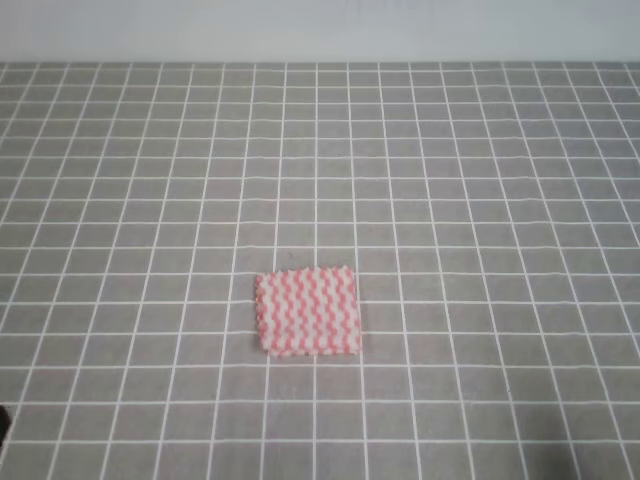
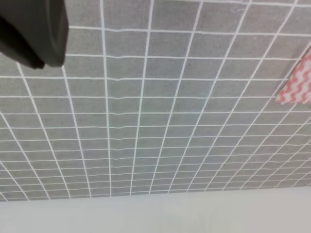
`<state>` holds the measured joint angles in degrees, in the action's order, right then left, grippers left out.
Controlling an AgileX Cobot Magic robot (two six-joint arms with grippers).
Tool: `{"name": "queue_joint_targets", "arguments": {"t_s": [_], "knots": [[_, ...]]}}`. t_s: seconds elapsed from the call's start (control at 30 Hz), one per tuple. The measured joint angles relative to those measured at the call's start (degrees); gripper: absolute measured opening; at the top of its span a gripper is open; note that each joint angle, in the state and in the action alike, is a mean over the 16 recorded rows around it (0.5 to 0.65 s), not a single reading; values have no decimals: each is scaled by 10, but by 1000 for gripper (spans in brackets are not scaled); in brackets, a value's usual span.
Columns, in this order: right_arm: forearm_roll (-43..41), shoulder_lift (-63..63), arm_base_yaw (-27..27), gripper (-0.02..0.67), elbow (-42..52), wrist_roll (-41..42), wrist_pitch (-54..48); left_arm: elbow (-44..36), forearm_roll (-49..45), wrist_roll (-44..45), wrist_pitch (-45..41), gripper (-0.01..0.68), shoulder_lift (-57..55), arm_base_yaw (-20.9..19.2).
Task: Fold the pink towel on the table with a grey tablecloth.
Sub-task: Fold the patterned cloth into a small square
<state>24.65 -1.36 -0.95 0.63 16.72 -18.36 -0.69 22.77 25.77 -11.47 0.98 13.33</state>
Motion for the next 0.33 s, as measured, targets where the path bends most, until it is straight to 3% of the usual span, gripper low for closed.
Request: {"name": "queue_joint_targets", "arguments": {"t_s": [0.2, 0.33], "knots": [[1, 1, 0, -17, -1, 0, -1, -3, -118, -117, -27, -3, 3, -28], [1, 0, 0, -17, -1, 0, -1, -4, -141, -141, -44, -2, 5, -44]]}}
